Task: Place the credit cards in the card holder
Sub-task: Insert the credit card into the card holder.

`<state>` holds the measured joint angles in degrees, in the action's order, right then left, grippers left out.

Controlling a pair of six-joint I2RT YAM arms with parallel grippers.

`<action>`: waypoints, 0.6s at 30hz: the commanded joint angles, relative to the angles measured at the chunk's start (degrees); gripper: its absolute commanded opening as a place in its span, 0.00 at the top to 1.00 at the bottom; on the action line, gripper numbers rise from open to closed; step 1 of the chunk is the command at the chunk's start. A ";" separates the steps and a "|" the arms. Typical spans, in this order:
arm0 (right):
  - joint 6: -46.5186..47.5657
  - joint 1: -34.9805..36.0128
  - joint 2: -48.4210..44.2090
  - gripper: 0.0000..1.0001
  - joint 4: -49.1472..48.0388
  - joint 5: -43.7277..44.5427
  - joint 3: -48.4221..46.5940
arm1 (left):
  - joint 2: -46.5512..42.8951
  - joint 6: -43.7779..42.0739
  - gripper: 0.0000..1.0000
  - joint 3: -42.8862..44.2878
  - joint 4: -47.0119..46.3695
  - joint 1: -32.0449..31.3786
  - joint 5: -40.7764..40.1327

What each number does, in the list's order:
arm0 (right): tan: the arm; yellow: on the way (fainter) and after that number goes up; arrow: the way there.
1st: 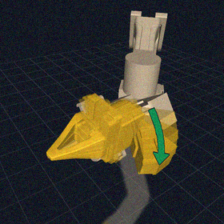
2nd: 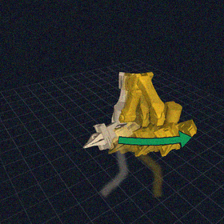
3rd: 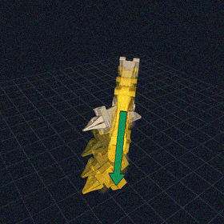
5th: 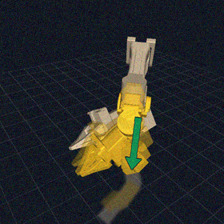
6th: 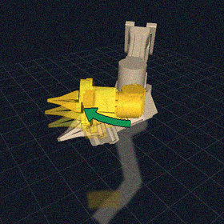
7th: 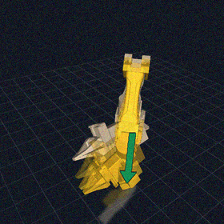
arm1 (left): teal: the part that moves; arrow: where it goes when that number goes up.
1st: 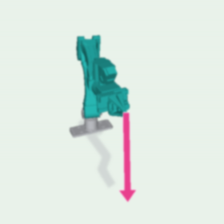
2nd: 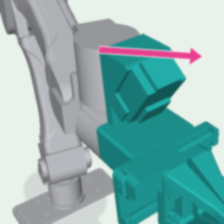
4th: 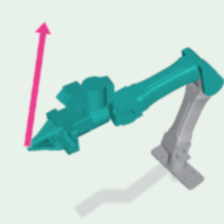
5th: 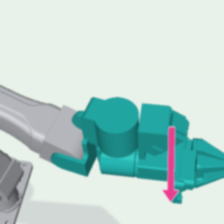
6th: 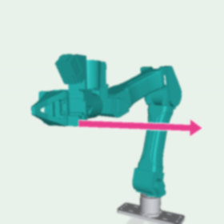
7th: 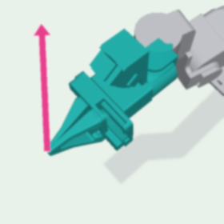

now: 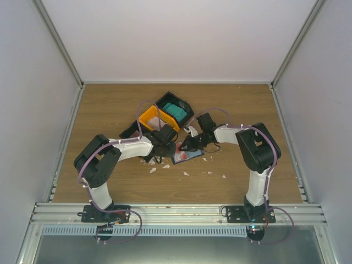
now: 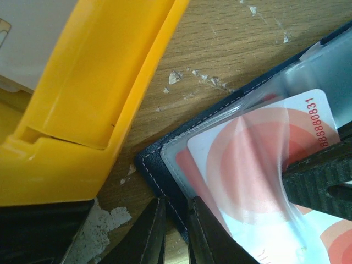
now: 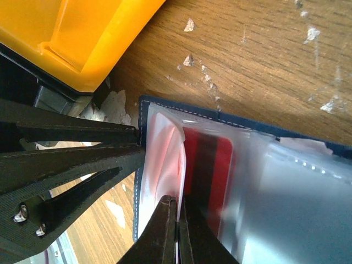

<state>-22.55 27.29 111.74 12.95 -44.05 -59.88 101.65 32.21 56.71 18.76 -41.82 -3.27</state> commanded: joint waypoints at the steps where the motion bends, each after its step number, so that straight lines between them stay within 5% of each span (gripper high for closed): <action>1: 1.28 1.64 3.42 0.99 3.74 7.08 1.11 | 0.42 -1.59 0.84 -1.65 -6.36 -0.36 4.95; 14: 0.61 2.29 2.64 0.99 3.77 9.59 1.34 | -1.26 -3.91 0.84 -3.00 -8.89 -0.36 9.15; 18: -0.36 2.31 -2.64 0.89 5.69 14.52 1.68 | -2.67 -3.82 0.84 -2.92 -7.72 -0.36 8.07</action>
<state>-22.90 27.99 110.91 13.52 -42.13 -59.90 100.66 28.88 54.54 15.09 -40.99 -0.14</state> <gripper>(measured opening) 0.058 0.160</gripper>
